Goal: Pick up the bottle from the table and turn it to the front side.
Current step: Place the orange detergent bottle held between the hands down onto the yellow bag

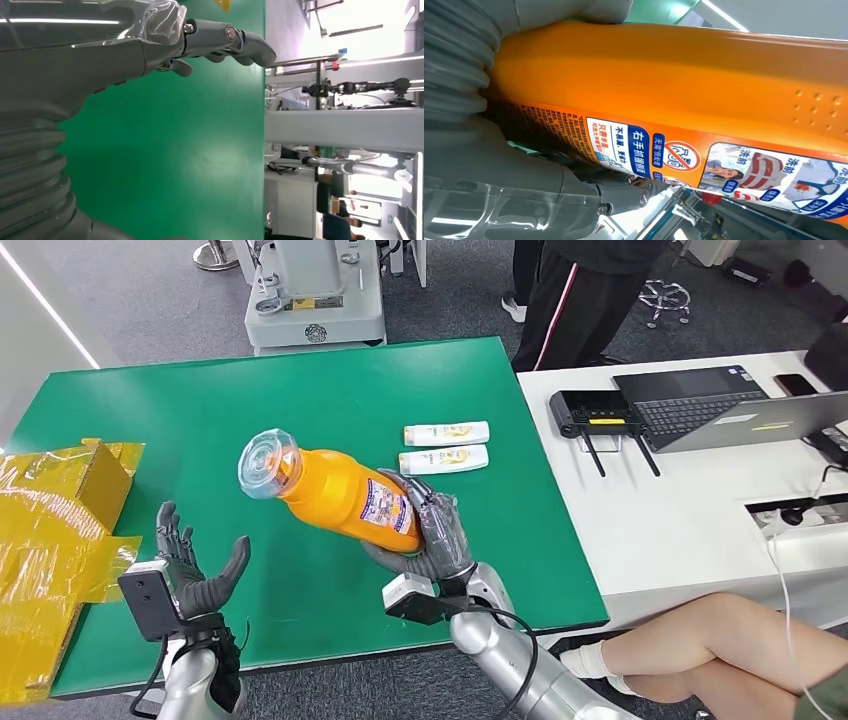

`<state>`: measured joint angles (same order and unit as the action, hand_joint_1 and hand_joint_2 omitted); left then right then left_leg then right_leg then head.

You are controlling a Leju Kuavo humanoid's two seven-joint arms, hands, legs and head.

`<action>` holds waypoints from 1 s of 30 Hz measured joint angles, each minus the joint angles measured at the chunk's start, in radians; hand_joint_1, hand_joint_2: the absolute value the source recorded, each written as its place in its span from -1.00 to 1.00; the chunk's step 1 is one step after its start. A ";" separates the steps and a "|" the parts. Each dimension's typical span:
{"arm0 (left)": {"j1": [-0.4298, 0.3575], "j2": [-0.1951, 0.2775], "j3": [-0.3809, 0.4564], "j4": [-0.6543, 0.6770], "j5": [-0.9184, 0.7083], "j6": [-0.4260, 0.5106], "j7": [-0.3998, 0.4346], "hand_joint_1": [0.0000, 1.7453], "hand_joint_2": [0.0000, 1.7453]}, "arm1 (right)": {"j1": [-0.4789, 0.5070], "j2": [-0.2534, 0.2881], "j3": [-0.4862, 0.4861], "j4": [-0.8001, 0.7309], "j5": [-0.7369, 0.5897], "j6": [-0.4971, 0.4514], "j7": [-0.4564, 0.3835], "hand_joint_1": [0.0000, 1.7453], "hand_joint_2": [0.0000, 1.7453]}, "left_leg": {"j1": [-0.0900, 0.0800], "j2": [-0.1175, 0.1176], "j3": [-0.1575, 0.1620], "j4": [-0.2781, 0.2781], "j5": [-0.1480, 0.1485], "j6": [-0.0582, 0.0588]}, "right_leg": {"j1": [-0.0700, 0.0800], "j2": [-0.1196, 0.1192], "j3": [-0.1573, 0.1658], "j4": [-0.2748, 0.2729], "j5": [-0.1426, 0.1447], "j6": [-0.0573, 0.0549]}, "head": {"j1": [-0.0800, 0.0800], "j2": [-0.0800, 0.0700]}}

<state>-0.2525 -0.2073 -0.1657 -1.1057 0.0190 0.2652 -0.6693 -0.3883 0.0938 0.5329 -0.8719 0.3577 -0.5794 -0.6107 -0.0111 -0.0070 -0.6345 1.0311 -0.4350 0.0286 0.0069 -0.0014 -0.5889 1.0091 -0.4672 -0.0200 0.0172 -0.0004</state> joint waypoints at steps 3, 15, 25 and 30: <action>-0.005 -0.002 -0.013 0.001 -0.039 -0.048 0.029 -1.00 1.00 | 0.000 0.014 -0.019 0.004 -0.005 0.003 0.003 1.00 1.00 | 0.000 0.000 0.000 0.000 0.000 0.000 | 0.000 0.000 0.000 0.000 0.000 0.000 | 0.000 0.000; -0.056 -0.026 -0.114 0.025 -0.065 -0.130 0.057 -1.00 1.00 | -0.027 0.021 -0.115 0.042 0.110 0.099 0.068 1.00 1.00 | 0.000 0.000 0.000 0.000 0.000 0.000 | 0.000 0.000 0.000 0.000 0.000 0.000 | 0.000 0.000; -0.159 -0.041 -0.163 -0.020 -0.094 -0.151 0.122 -1.00 1.00 | -0.099 0.091 -0.126 0.198 0.140 0.147 0.048 1.00 1.00 | 0.000 0.000 0.000 0.000 0.000 0.000 | 0.000 0.000 0.000 0.001 0.000 0.000 | 0.000 0.000; -0.195 -0.050 -0.165 -0.020 -0.081 -0.168 0.134 -1.00 1.00 | -0.128 0.113 -0.130 0.239 0.143 0.156 0.046 1.00 1.00 | 0.000 0.000 0.000 0.000 0.000 0.000 | 0.000 0.000 -0.001 0.001 0.000 0.000 | 0.000 0.000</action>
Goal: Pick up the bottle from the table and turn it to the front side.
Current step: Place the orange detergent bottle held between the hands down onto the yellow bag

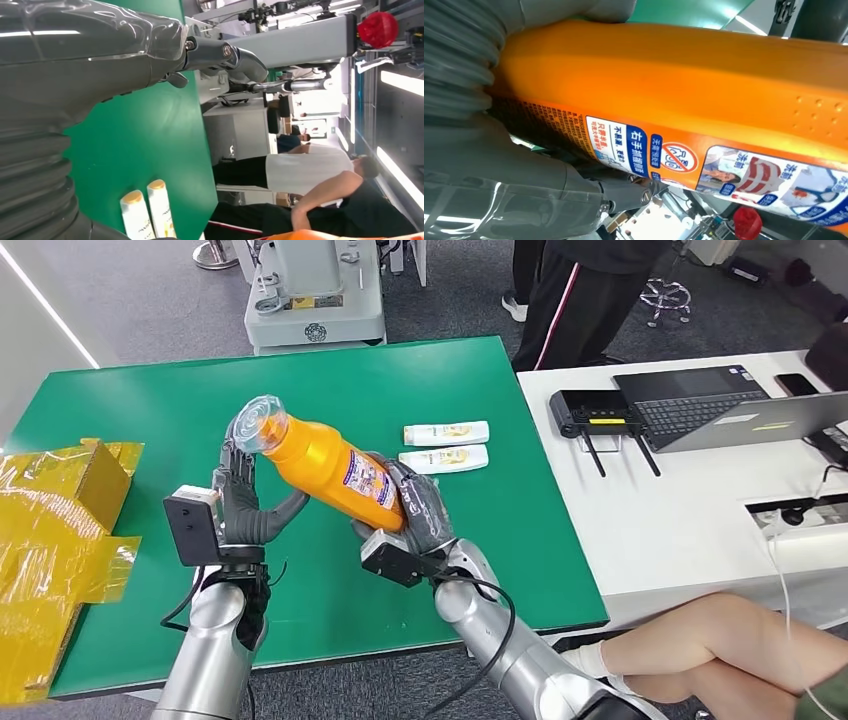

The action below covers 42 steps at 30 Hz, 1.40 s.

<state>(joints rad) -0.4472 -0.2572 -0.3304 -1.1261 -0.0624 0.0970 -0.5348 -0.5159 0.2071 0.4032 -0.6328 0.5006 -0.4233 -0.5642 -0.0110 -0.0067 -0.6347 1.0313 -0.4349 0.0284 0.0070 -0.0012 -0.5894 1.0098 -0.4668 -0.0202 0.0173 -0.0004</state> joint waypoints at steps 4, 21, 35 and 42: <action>-0.023 -0.009 -0.004 0.001 0.035 -0.032 0.014 -1.00 1.00 | -0.020 0.011 -0.007 0.022 0.009 0.005 -0.002 1.00 1.00 | 0.000 0.000 0.000 0.000 0.000 0.000 | 0.000 0.000 0.000 0.000 0.000 0.000 | 0.000 0.000; -0.117 -0.033 -0.021 0.071 0.065 -0.066 0.039 -1.00 1.00 | -0.067 0.020 -0.035 0.064 0.040 -0.034 0.005 1.00 1.00 | 0.000 0.000 0.000 0.000 0.000 0.000 | 0.000 0.000 -0.001 0.000 0.000 0.000 | 0.000 0.000; -0.128 -0.030 -0.021 0.195 -0.007 -0.066 0.012 -1.00 1.00 | -0.079 -0.011 -0.065 0.047 0.093 -0.070 0.041 1.00 1.00 | 0.000 0.000 0.000 0.000 0.000 0.000 | 0.000 0.000 0.000 0.000 0.000 0.000 | 0.000 0.000; -0.121 -0.020 -0.020 0.268 -0.046 -0.049 -0.024 -1.00 1.00 | -0.072 -0.030 -0.092 0.018 0.104 -0.055 0.047 1.00 1.00 | 0.000 0.000 0.000 0.000 0.000 0.000 | 0.000 0.000 0.000 0.000 0.000 0.000 | 0.000 0.000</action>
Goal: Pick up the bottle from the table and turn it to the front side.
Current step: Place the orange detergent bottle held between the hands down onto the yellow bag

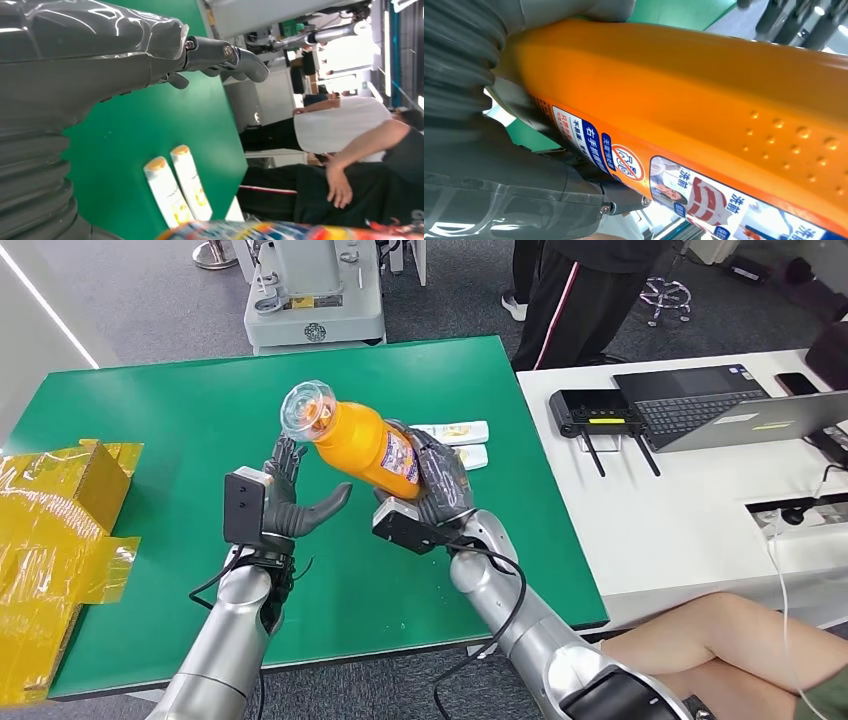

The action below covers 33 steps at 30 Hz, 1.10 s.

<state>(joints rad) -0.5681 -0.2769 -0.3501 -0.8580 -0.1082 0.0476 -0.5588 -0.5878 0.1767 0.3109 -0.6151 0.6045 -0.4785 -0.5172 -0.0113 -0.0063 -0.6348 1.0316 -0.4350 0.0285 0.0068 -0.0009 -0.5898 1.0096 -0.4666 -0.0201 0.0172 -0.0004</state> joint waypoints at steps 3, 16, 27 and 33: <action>0.010 0.012 0.003 0.017 -0.001 0.004 -0.021 -1.00 1.00 | 0.008 -0.005 -0.006 -0.013 0.000 0.007 0.000 1.00 1.00 | 0.000 0.000 0.000 0.000 0.000 0.000 | 0.000 0.000 0.000 0.000 0.000 0.000 | 0.000 0.000; 0.050 0.033 0.007 -0.036 0.014 0.004 -0.025 -1.00 1.00 | 0.034 -0.016 -0.006 -0.015 -0.002 0.012 0.004 1.00 1.00 | 0.000 0.000 0.000 0.000 0.000 0.000 | 0.000 0.000 0.000 0.000 0.000 0.000 | 0.000 0.000; 0.070 0.038 0.007 -0.142 0.029 0.013 -0.005 -1.00 1.00 | 0.033 -0.011 -0.006 0.023 0.000 0.018 0.017 1.00 1.00 | 0.000 0.000 0.000 0.000 0.000 0.000 | 0.000 0.000 0.000 0.000 0.000 0.000 | 0.000 0.000; 0.077 0.034 0.002 -0.217 0.030 -0.007 0.026 -1.00 1.00 | 0.010 0.011 -0.006 0.064 0.002 0.012 0.021 1.00 1.00 | 0.000 0.000 0.000 0.000 0.000 0.000 | 0.000 0.000 0.000 0.000 0.000 0.000 | 0.000 0.000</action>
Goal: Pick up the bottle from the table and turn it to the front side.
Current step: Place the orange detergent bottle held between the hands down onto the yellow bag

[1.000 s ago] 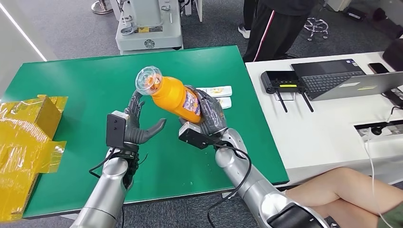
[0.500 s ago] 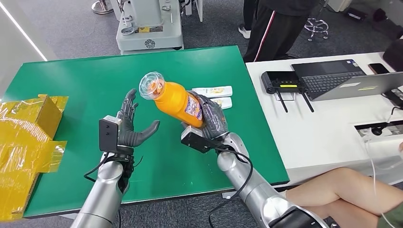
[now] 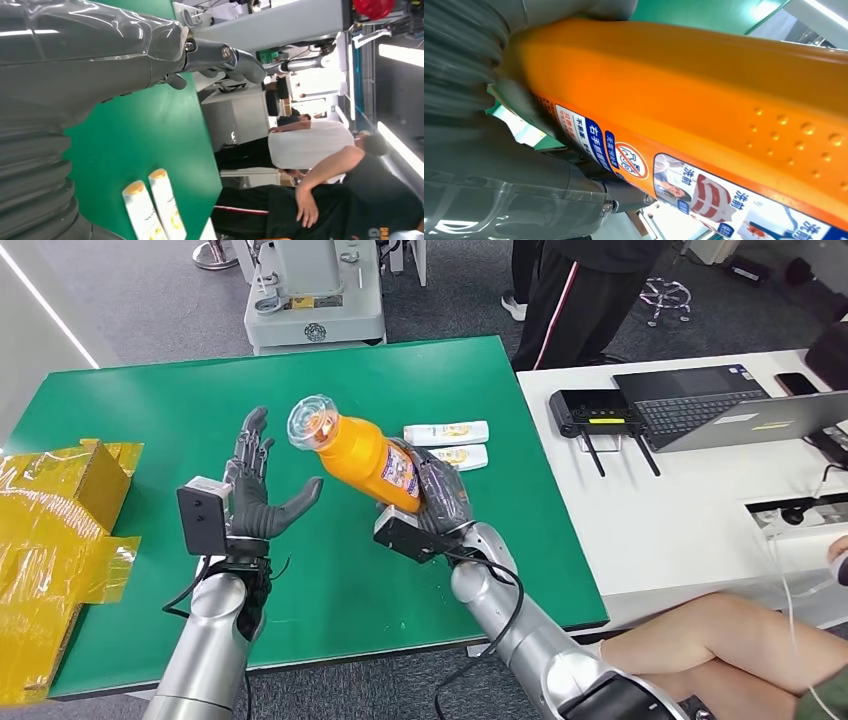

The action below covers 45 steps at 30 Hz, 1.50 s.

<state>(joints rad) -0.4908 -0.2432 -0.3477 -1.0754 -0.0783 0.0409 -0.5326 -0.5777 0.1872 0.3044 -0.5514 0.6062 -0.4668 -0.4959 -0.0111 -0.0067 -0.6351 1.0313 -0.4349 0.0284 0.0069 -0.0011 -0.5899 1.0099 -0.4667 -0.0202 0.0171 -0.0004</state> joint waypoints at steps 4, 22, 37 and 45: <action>-0.002 -0.007 -0.023 -0.022 0.006 -0.020 0.017 -1.00 1.00 | -0.025 0.011 0.000 0.025 0.000 -0.008 0.000 1.00 1.00 | 0.000 0.000 0.000 0.000 0.000 0.000 | 0.000 0.000 0.000 0.000 0.000 0.000 | 0.000 0.000; -0.035 -0.027 -0.100 -0.022 0.063 -0.043 0.031 -1.00 1.00 | -0.083 0.025 -0.008 0.060 -0.008 -0.012 0.006 1.00 1.00 | 0.000 0.000 0.000 0.000 0.000 0.000 | 0.000 0.000 0.000 0.000 0.000 0.000 | 0.000 0.000; -0.068 -0.055 -0.117 0.030 0.095 -0.019 0.028 -1.00 1.00 | -0.157 0.112 -0.009 0.097 -0.002 0.056 0.051 1.00 1.00 | 0.000 0.000 0.000 0.000 0.000 0.000 | 0.000 0.000 -0.001 0.000 0.000 0.000 | 0.000 0.000; -0.068 -0.054 -0.117 0.030 0.097 -0.008 0.038 -1.00 1.00 | -0.161 0.143 -0.011 0.121 -0.032 0.098 0.055 1.00 1.00 | 0.000 0.000 0.000 0.000 0.000 0.000 | 0.000 0.000 -0.001 0.000 0.000 0.000 | 0.000 0.000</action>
<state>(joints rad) -0.5584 -0.2972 -0.4651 -1.0456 0.0184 0.0326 -0.4950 -0.7384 0.3302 0.2930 -0.4308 0.5746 -0.3689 -0.4406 -0.0110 -0.0065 -0.6355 1.0312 -0.4348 0.0284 0.0070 -0.0008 -0.5905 1.0103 -0.4667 -0.0202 0.0172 -0.0004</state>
